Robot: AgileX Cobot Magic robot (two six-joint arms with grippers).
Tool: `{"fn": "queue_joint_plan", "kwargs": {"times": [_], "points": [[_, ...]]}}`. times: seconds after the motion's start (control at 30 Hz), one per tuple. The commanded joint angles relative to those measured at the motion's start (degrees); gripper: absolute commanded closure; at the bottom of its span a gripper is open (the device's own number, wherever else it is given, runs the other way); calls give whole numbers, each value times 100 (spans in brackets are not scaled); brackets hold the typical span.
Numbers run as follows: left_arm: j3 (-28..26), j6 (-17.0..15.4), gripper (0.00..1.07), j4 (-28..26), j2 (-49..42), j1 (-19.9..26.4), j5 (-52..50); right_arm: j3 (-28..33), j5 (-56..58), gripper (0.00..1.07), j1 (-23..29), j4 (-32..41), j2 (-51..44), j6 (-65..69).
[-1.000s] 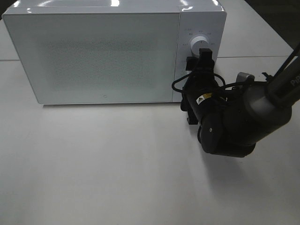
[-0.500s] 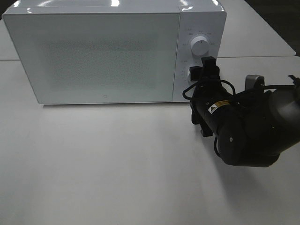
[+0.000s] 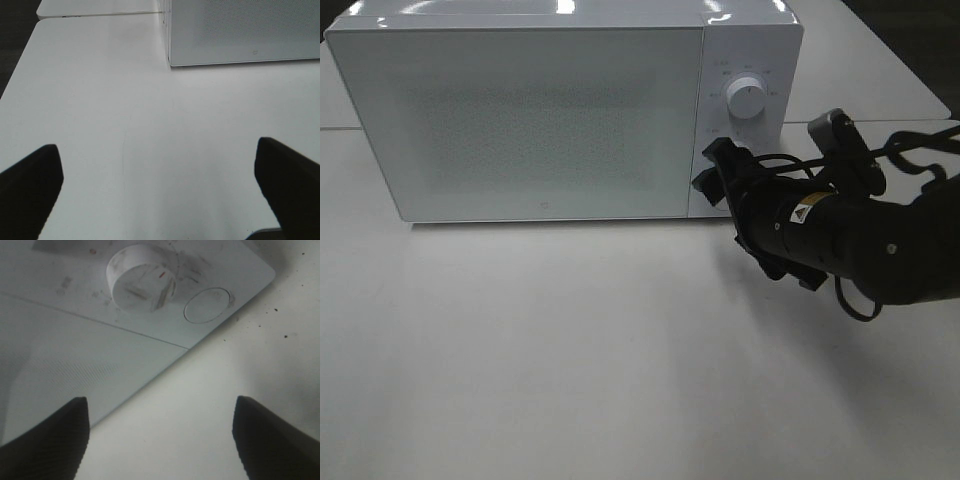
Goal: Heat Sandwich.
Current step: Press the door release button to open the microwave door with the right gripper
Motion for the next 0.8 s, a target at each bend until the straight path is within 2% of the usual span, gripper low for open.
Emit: {"fn": "queue_joint_plan", "kwargs": {"times": [0.03, 0.1, 0.2, 0.23, 0.3, 0.5, 0.8], "points": [[6, -23, 3, -23, -143, 6, -40, -11, 911, 31, -155, -533, -321, -773], [6, -23, 3, -23, -143, 6, -40, -17, 1639, 31, -229, -693, -550, -1427], [6, -23, 3, -23, -143, 6, -40, -46, 2149, 31, -264, -705, -676, -1954], [6, -23, 3, -23, -143, 6, -40, -109, 2722, 31, -264, -705, -796, -2475], [6, -23, 3, -23, -143, 6, -40, -149, 2951, 31, -264, -705, -848, -2687], [6, -23, 3, -23, -143, 6, -40, -510, 4790, 31, -264, -705, -1249, -4269], [6, -23, 3, -23, -143, 6, -40, -550, 6165, 31, -264, -791, -2011, -5053]]}}
